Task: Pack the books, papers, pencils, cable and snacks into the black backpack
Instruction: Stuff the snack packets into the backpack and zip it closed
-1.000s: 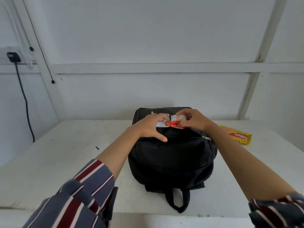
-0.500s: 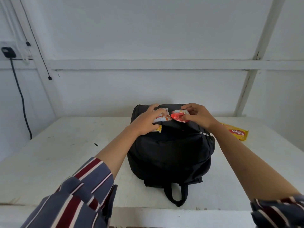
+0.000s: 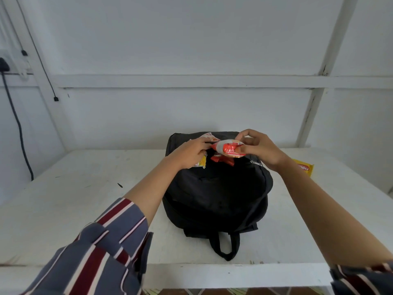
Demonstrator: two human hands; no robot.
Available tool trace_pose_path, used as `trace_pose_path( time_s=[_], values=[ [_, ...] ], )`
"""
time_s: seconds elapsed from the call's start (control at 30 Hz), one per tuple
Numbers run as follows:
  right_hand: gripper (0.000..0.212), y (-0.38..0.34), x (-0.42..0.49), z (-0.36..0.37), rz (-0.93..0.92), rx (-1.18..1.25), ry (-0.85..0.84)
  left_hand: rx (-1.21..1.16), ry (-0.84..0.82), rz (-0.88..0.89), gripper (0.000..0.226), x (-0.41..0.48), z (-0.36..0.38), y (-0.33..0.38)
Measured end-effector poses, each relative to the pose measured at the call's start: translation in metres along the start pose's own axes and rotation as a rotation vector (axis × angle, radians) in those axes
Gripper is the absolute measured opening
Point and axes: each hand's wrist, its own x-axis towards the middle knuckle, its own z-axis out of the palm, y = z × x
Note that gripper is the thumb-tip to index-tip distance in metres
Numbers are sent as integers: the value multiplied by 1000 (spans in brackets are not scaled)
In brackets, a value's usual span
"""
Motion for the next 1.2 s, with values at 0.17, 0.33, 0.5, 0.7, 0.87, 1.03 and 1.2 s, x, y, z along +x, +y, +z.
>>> trace_pose_path(
  time_s=[0.17, 0.33, 0.5, 0.7, 0.87, 1.03, 1.2],
  values=[
    [21, 6, -9, 3, 13, -149, -75, -188, -6, -51, 52, -4, -8, 3],
    [26, 17, -9, 9, 9, -399, -101, -226, -75, -80, 71, -6, -9, 2],
    [36, 40, -8, 24, -221, -941, 82, -274, -108, -135, 84, -9, -7, 2],
    [79, 45, -7, 22, -282, -923, 268, -179, -77, -99, 94, -17, -1, 11],
    [117, 47, 9, 16, -42, -867, 110, -84, -50, -116, 86, -15, 0, 12],
    [102, 53, 15, 20, 23, -775, 119, -62, 41, -109, 65, -11, 5, 9],
    [84, 51, 22, 27, -43, -991, 248, -100, 81, -101, 61, -8, 4, 10]
  ],
)
